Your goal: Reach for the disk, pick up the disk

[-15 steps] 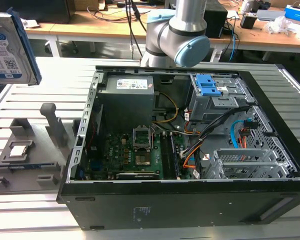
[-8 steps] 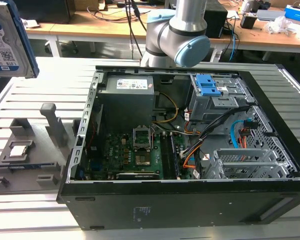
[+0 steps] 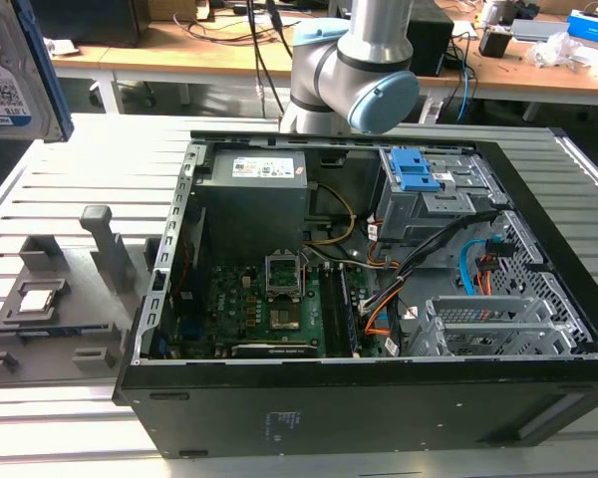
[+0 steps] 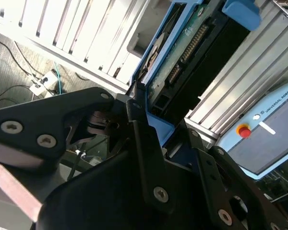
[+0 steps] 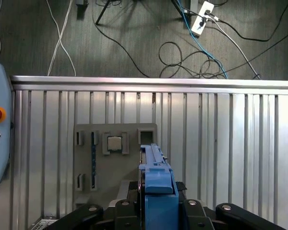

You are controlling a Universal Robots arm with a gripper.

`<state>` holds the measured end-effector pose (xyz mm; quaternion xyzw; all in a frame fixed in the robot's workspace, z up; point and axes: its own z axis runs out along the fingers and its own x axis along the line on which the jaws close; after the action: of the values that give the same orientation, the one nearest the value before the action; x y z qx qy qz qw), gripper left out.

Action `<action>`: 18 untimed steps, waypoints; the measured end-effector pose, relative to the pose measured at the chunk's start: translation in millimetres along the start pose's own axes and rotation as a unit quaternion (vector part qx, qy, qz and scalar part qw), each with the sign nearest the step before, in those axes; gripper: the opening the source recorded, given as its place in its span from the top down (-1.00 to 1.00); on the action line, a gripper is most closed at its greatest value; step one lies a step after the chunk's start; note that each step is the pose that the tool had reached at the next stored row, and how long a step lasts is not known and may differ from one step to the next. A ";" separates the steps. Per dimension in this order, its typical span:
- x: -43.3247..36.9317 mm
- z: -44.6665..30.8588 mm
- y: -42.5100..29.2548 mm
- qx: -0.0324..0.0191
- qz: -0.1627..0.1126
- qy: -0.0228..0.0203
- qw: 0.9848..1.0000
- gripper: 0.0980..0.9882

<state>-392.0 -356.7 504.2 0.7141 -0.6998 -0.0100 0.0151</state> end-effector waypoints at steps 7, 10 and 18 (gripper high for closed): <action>0.0 -4.8 0.2 0.000 0.000 0.000 1.000 0.39; 0.0 -4.8 0.2 0.000 0.000 0.000 1.000 0.39; 0.2 -5.1 -7.8 0.000 0.000 0.000 1.000 0.39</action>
<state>-384.0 -356.7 509.1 0.7141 -0.6998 -0.0096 0.0154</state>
